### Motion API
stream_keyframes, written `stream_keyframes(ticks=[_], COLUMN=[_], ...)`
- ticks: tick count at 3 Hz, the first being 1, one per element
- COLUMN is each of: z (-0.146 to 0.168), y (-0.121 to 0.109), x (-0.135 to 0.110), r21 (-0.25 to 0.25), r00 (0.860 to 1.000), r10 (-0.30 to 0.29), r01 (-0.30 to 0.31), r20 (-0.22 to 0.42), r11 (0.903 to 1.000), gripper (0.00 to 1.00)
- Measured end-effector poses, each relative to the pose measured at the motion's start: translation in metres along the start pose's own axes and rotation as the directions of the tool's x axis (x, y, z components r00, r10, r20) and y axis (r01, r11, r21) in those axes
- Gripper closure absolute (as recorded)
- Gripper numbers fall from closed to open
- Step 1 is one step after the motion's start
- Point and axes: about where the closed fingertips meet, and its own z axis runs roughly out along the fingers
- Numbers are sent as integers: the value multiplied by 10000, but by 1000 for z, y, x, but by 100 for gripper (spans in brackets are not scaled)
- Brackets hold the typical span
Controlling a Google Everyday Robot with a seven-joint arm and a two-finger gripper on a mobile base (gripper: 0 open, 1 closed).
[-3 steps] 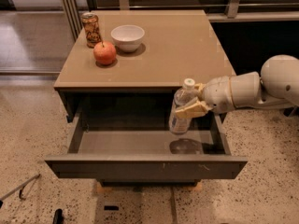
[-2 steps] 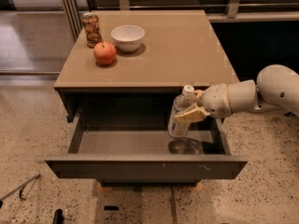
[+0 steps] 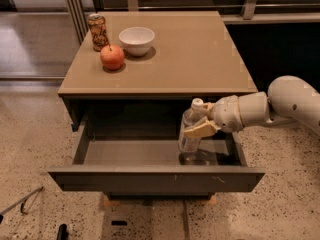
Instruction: Place blue plastic bottle into top drawer
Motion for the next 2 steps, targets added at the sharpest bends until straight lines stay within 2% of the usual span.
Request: stream_keyframes(ticks=[2], z=[36], y=[9], x=[35], r21=[-414], r00=[10000], r10=[40], r01=[-38], r20=[43], r11=[9991], gripper=[100])
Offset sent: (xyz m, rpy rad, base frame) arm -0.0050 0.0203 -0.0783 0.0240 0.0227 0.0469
